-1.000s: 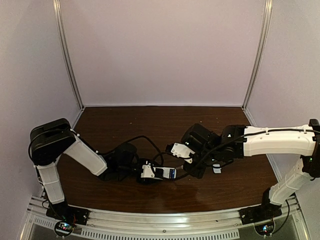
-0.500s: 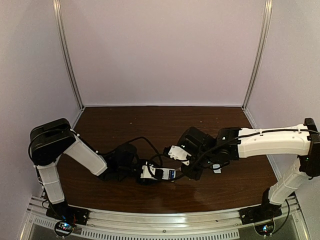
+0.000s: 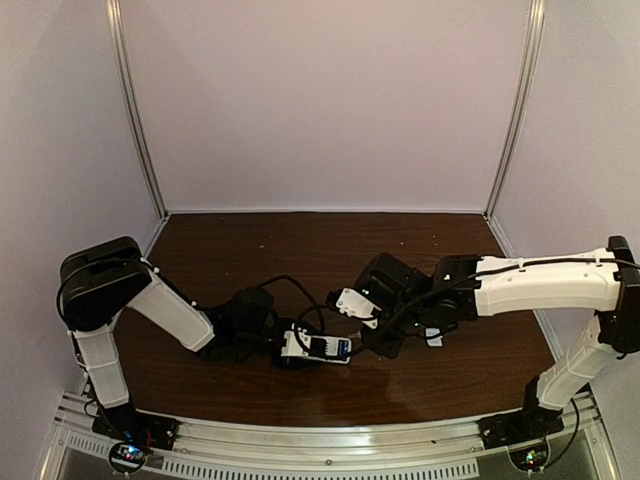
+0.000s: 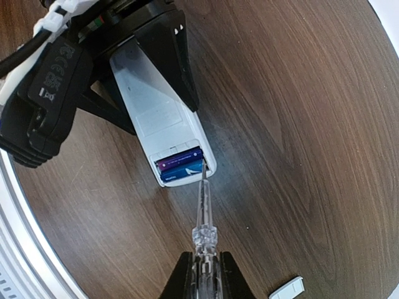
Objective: Unload the batteries from the remote control
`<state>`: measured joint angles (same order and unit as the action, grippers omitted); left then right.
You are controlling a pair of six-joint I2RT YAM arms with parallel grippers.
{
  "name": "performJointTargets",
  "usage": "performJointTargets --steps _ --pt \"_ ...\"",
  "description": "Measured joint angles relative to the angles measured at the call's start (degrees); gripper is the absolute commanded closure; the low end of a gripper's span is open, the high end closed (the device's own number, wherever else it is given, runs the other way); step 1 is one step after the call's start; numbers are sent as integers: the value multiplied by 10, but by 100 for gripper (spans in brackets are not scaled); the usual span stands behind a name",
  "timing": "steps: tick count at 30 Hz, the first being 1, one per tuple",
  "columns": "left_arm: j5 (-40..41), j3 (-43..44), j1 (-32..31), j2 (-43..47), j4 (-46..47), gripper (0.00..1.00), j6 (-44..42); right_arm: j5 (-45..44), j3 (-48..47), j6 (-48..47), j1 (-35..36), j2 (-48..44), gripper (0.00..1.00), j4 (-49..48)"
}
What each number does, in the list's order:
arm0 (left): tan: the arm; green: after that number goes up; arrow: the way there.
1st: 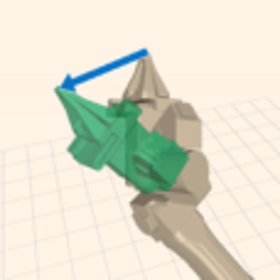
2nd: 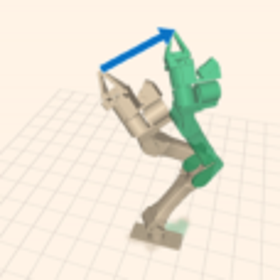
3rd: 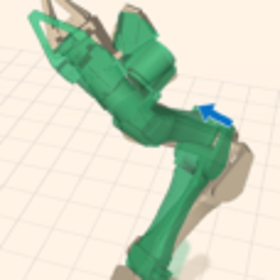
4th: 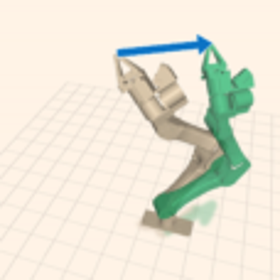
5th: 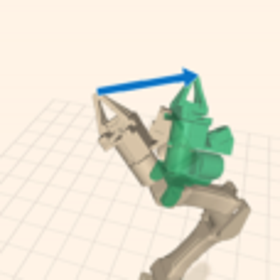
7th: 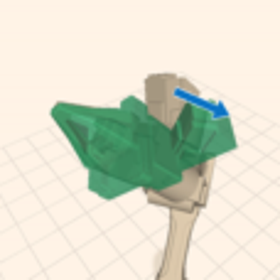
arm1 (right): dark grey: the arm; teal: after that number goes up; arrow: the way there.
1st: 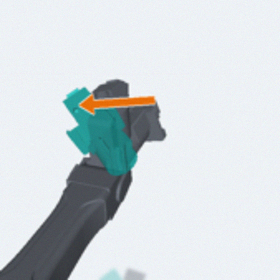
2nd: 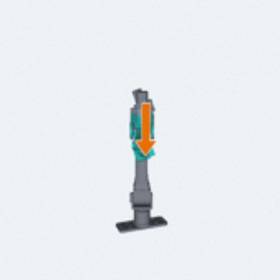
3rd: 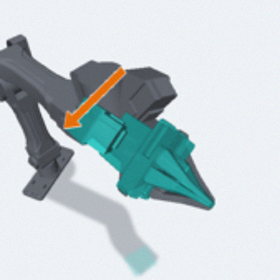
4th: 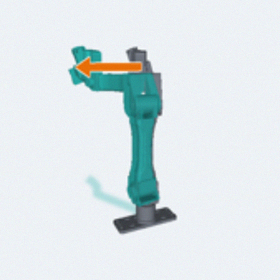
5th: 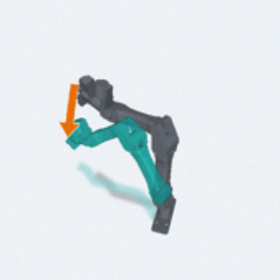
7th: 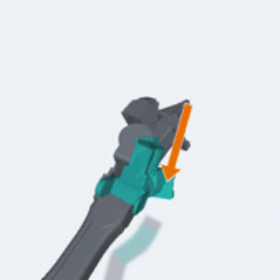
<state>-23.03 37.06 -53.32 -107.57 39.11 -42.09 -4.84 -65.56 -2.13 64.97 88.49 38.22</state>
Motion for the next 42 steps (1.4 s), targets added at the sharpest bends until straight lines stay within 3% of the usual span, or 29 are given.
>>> performJointTargets --steps 10,42 --pt "-4 0 0 0 0 100 0 -10 15 12 -6 -59 100 4" --pt "-8 0 0 0 -3 100 0 25 33 13 -15 -5 100 -33"
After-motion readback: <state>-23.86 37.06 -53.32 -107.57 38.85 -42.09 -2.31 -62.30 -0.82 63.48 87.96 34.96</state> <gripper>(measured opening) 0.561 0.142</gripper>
